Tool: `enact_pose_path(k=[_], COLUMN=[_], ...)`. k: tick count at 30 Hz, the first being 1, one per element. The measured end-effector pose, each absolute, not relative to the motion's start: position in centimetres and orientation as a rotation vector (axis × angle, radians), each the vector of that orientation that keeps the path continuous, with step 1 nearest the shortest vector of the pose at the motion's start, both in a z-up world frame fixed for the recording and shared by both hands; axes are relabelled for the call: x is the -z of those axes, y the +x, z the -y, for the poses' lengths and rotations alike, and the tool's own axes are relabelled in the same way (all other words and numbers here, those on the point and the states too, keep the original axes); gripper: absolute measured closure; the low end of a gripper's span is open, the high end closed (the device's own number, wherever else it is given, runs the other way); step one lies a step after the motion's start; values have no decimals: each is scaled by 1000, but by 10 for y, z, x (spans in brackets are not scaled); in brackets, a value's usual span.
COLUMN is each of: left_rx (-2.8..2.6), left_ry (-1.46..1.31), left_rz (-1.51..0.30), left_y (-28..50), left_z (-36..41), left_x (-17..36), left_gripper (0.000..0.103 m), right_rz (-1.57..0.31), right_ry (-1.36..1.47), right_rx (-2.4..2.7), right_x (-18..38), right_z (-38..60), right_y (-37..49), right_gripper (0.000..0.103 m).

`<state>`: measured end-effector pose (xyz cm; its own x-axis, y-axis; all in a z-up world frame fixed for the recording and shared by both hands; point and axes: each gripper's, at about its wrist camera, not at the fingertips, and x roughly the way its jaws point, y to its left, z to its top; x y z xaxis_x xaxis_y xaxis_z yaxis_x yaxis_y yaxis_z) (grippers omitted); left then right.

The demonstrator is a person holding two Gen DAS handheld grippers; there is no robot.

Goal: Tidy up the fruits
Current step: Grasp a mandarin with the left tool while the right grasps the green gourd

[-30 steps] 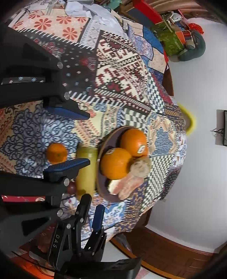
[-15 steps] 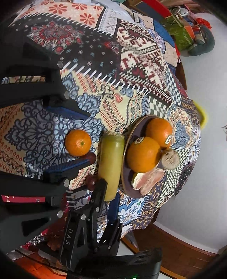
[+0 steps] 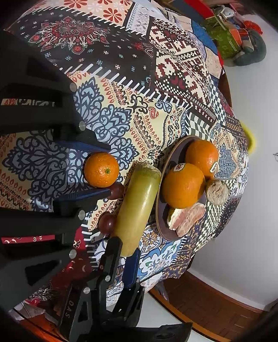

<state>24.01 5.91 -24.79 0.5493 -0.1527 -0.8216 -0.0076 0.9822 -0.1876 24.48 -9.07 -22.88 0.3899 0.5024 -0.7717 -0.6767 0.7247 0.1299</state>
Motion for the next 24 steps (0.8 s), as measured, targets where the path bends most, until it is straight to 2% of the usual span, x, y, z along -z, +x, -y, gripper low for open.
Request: enact_pose_path(k=[5,24], left_rx=[83,78], left_ry=[-171,-155], left_rz=[-981,-930], left_y=[238,212], left_z=[-59,-50], left_x=[245,218], left_gripper=[70,70], right_rz=[-920,-904], right_ry=[-191,-197], right_rx=[-777,-607], right_x=[238,226], right_z=[87,155], right_y=[257,203], right_gripper=[64,69])
